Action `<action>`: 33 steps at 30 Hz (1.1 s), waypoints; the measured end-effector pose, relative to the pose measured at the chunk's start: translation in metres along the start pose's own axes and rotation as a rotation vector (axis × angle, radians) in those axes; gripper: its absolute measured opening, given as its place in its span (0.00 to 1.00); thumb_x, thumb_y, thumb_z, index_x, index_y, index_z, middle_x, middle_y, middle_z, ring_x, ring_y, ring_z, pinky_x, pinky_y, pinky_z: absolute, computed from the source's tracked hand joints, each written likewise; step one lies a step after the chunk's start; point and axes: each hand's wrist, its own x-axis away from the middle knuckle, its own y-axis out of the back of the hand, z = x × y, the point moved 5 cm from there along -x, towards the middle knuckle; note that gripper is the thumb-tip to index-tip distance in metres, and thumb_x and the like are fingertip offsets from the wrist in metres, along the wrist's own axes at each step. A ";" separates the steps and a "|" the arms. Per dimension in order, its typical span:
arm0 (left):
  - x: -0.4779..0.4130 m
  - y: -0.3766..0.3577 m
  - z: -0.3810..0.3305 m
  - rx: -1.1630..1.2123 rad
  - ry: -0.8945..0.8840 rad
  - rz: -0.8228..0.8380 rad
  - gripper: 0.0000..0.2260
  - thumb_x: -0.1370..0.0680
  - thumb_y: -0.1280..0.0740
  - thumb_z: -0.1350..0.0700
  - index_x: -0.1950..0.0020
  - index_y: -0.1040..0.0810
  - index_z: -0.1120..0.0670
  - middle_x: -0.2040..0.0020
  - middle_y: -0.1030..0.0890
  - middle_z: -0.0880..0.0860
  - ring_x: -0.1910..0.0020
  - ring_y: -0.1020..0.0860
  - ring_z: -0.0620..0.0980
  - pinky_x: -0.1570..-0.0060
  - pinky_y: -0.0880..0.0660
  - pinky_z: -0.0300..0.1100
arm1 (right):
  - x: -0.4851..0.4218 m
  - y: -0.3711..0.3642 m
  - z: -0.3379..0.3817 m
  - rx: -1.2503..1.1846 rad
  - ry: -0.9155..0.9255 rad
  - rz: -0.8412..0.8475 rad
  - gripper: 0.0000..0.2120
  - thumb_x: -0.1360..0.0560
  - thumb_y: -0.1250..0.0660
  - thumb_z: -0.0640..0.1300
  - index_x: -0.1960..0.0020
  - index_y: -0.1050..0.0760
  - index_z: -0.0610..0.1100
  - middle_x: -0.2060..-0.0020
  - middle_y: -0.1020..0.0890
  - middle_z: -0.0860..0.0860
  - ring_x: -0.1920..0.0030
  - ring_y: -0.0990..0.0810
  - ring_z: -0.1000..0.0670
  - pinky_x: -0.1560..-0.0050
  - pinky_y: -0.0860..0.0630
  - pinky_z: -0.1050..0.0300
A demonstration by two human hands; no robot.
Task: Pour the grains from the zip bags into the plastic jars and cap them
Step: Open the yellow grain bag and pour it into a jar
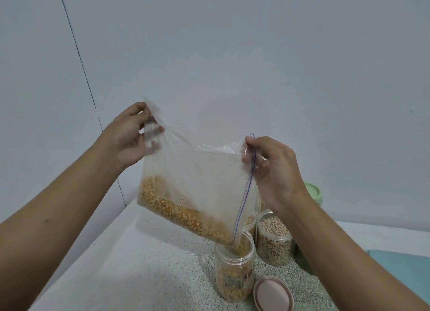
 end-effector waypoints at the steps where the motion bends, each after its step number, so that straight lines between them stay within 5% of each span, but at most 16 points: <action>1: 0.001 -0.001 0.000 -0.004 -0.002 0.004 0.10 0.16 0.36 0.58 0.54 0.22 0.47 0.60 0.18 0.46 0.61 0.18 0.50 0.65 0.31 0.42 | 0.000 0.000 0.000 0.001 0.000 0.001 0.08 0.24 0.31 0.36 0.62 0.22 0.41 0.67 0.21 0.49 0.69 0.23 0.52 0.61 0.28 0.60; 33: 0.005 -0.010 -0.002 -0.047 -0.007 0.026 0.11 0.17 0.36 0.61 0.55 0.22 0.48 0.61 0.19 0.46 0.65 0.18 0.49 0.62 0.33 0.45 | 0.001 0.008 0.003 0.003 -0.005 -0.004 0.08 0.24 0.31 0.36 0.62 0.22 0.41 0.67 0.22 0.48 0.69 0.23 0.52 0.63 0.29 0.60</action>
